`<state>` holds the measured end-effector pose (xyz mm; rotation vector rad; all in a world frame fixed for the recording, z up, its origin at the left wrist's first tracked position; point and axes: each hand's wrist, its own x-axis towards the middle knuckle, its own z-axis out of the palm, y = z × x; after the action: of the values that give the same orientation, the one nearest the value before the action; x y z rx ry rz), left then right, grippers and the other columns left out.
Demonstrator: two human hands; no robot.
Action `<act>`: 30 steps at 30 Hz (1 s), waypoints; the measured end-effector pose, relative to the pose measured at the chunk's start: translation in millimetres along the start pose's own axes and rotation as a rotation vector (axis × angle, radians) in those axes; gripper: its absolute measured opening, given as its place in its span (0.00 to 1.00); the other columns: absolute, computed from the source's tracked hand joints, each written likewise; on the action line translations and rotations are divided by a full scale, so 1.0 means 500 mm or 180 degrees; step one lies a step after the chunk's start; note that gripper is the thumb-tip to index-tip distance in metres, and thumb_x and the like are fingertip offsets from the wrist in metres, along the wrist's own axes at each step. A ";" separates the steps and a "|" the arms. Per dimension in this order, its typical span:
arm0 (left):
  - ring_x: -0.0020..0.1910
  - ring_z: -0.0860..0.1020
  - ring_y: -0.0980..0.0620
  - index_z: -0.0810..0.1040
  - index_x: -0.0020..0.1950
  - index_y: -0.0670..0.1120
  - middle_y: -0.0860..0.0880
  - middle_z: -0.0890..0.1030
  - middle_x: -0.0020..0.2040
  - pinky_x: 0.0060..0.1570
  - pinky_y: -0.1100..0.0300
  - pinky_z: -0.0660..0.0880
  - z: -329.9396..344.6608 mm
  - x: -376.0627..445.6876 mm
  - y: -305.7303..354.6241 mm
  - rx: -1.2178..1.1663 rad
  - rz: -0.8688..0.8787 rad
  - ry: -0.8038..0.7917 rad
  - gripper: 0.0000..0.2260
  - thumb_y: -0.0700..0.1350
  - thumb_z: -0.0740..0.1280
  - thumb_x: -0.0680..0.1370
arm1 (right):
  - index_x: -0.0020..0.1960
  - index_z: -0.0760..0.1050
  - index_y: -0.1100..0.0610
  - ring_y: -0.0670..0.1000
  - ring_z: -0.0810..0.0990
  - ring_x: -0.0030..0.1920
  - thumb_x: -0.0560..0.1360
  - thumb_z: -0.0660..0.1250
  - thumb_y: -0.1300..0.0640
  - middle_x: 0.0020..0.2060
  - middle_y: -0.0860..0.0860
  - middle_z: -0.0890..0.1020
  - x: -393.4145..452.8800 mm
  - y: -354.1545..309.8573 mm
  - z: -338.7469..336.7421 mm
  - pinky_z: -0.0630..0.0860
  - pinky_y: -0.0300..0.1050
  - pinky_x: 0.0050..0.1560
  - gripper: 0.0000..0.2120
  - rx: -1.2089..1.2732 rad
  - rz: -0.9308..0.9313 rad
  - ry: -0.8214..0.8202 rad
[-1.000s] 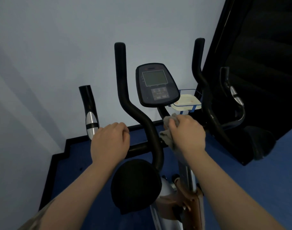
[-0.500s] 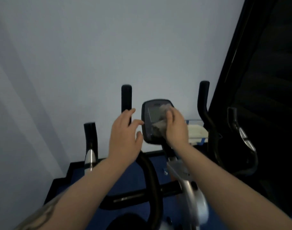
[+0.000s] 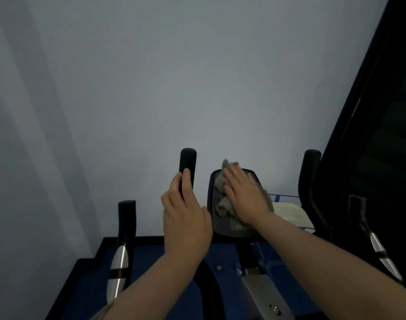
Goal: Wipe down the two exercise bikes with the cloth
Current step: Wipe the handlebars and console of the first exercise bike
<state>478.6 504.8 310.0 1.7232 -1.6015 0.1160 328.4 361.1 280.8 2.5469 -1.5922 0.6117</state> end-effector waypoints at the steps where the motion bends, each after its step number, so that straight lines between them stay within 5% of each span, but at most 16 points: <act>1: 0.63 0.70 0.38 0.55 0.78 0.39 0.37 0.62 0.74 0.53 0.49 0.78 0.001 0.005 0.002 0.0069 -0.0047 0.0034 0.39 0.38 0.72 0.72 | 0.79 0.48 0.52 0.48 0.44 0.78 0.84 0.47 0.50 0.79 0.47 0.47 0.020 -0.024 0.007 0.43 0.50 0.77 0.25 -0.0016 0.0362 0.0141; 3: 0.63 0.70 0.39 0.54 0.78 0.39 0.37 0.61 0.75 0.52 0.50 0.78 0.005 0.006 0.002 0.0198 -0.0010 0.0037 0.38 0.35 0.69 0.72 | 0.79 0.50 0.53 0.49 0.45 0.78 0.84 0.48 0.50 0.79 0.49 0.49 0.009 -0.070 0.029 0.46 0.53 0.77 0.25 0.0012 0.0324 0.0266; 6: 0.65 0.70 0.38 0.54 0.78 0.39 0.37 0.60 0.75 0.54 0.49 0.78 0.005 0.004 -0.003 0.0245 0.0062 0.0074 0.37 0.33 0.67 0.73 | 0.79 0.54 0.51 0.47 0.46 0.78 0.83 0.49 0.47 0.78 0.46 0.51 -0.086 -0.048 0.039 0.45 0.49 0.77 0.25 0.0100 -0.0955 -0.0133; 8: 0.66 0.69 0.37 0.53 0.78 0.38 0.36 0.60 0.75 0.55 0.49 0.77 0.006 0.002 0.001 0.0320 0.0093 0.0075 0.37 0.33 0.66 0.72 | 0.79 0.52 0.49 0.45 0.44 0.78 0.84 0.49 0.47 0.78 0.44 0.50 -0.079 0.003 0.017 0.42 0.46 0.77 0.25 0.0074 -0.1269 -0.0341; 13: 0.65 0.69 0.37 0.55 0.78 0.38 0.36 0.61 0.75 0.54 0.48 0.78 0.008 0.002 -0.003 0.0287 0.0103 0.0154 0.36 0.32 0.65 0.71 | 0.80 0.47 0.53 0.51 0.45 0.78 0.84 0.47 0.49 0.79 0.50 0.48 0.040 -0.060 0.012 0.46 0.52 0.77 0.26 -0.0172 0.0758 0.0274; 19: 0.66 0.68 0.37 0.53 0.79 0.39 0.36 0.59 0.75 0.55 0.48 0.77 0.006 0.003 0.002 0.0269 0.0122 0.0132 0.36 0.33 0.62 0.73 | 0.79 0.51 0.51 0.46 0.46 0.78 0.83 0.49 0.46 0.78 0.46 0.51 -0.090 -0.011 0.021 0.43 0.48 0.77 0.26 0.0124 -0.0988 -0.0222; 24: 0.67 0.64 0.40 0.48 0.80 0.42 0.39 0.55 0.77 0.55 0.50 0.76 0.010 0.001 -0.003 0.0275 0.0061 0.0055 0.40 0.33 0.65 0.72 | 0.79 0.48 0.55 0.51 0.48 0.78 0.84 0.48 0.49 0.79 0.52 0.50 -0.021 -0.070 0.023 0.46 0.52 0.77 0.26 -0.0147 0.1112 0.0274; 25: 0.67 0.64 0.40 0.47 0.80 0.43 0.40 0.54 0.77 0.55 0.50 0.76 0.010 0.000 -0.004 0.0276 0.0074 0.0049 0.40 0.34 0.65 0.72 | 0.79 0.49 0.55 0.52 0.49 0.78 0.83 0.48 0.49 0.79 0.53 0.52 -0.033 -0.091 0.036 0.49 0.53 0.76 0.27 -0.0171 0.1067 0.0351; 29: 0.67 0.64 0.40 0.44 0.80 0.42 0.39 0.53 0.77 0.55 0.52 0.76 0.012 0.001 -0.002 0.0409 0.0083 0.0027 0.41 0.36 0.64 0.73 | 0.78 0.55 0.53 0.50 0.50 0.78 0.82 0.53 0.49 0.78 0.49 0.55 -0.108 -0.033 0.029 0.48 0.51 0.77 0.26 0.0058 -0.0764 -0.0103; 30: 0.67 0.65 0.39 0.45 0.80 0.41 0.38 0.54 0.77 0.53 0.52 0.77 0.013 0.001 -0.002 0.0446 0.0082 0.0050 0.40 0.37 0.64 0.73 | 0.79 0.55 0.52 0.49 0.49 0.78 0.83 0.53 0.50 0.78 0.48 0.54 -0.096 -0.012 0.017 0.47 0.51 0.77 0.25 0.0055 -0.0697 -0.0174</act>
<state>477.0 500.6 305.1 1.8032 -1.6379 0.2593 318.1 402.0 256.2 2.7218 -1.3014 0.5393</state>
